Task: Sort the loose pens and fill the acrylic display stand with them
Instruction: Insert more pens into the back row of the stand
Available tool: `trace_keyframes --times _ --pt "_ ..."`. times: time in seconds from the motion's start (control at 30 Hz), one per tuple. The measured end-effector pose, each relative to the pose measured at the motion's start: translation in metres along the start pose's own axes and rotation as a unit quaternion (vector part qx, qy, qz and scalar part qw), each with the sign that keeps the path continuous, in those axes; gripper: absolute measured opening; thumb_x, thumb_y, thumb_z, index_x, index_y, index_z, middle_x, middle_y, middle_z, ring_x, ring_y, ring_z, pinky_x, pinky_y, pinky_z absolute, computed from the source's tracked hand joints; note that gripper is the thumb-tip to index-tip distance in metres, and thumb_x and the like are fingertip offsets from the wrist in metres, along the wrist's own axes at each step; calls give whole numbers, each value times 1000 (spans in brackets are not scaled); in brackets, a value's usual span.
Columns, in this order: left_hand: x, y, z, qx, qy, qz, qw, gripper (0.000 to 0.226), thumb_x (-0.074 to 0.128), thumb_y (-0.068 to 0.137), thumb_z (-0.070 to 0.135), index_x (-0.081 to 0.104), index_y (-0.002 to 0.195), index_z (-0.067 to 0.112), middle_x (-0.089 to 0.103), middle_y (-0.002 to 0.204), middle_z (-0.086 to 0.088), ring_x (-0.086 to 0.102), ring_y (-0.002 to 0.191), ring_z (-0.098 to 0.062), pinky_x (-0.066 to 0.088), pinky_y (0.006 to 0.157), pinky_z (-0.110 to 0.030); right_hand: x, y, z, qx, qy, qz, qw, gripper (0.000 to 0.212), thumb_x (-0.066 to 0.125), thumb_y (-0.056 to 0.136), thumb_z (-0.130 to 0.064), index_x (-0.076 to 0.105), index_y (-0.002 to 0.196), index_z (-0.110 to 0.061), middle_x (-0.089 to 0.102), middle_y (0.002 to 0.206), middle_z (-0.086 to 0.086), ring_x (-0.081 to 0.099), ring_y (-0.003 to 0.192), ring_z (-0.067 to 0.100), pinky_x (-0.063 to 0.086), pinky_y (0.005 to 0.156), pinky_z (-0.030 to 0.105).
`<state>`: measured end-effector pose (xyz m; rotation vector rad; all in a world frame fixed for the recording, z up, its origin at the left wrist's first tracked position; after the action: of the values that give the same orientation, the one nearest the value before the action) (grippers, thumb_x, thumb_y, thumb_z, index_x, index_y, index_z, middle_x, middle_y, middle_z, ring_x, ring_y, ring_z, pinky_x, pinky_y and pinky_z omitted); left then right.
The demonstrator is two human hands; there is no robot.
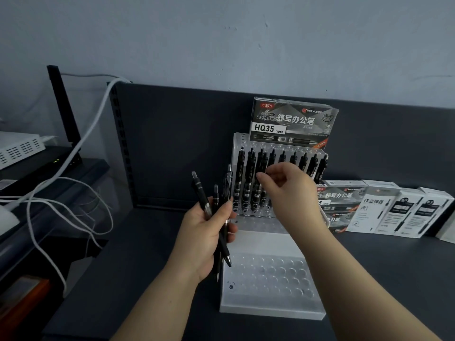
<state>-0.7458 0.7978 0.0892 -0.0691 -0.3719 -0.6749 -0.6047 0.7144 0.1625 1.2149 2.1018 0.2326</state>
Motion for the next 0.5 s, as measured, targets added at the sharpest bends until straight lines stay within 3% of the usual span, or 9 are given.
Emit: trace_keyframes --times 0.13,0.2,0.37,0.43,0.5 --pt "9 -3 0 8 15 -26 1000 10 60 88 12 67 94 11 66 71 0 59 59 -11 49 54 -23 26 -26 -3 40 137 -134 981 10 64 85 -27 68 90 -19 63 66 -9 53 50 -5 41 51 12" --pt "16 -4 -1 13 30 -46 998 11 60 88 13 69 93 12 68 73 2 61 62 -12 50 56 -24 32 -32 -2 61 177 -158 970 12 65 85 -24 70 84 -14 62 62 -5 52 50 -2 41 50 14" --pt "21 -4 -4 9 23 -54 998 15 57 90 12 70 98 14 74 84 1 69 74 -16 53 64 -27 18 -28 -1 77 193 -139 968 17 61 88 -21 68 73 -17 57 55 -5 45 48 8 39 49 22" --pt "18 -2 -3 11 11 -39 999 16 56 91 12 69 100 14 74 86 -1 69 79 -16 52 66 -28 5 -23 -1 80 209 -114 968 16 59 90 -21 67 77 -18 57 56 -4 43 53 17 37 50 28" --pt "12 1 -4 13 9 -12 1000 16 56 90 13 69 100 15 72 86 -1 68 81 -14 53 68 -27 -10 -14 1 81 222 -74 969 14 55 92 -19 68 85 -18 60 60 -3 44 53 17 38 47 25"
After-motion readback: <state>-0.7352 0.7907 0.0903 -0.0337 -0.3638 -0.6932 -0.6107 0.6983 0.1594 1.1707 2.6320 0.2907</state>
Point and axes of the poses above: each hand's wrist, its own y-axis towards the middle knuckle, its own x-axis out of the palm, z = x × y, the point moved 8 cm from there along y, towards the middle knuckle
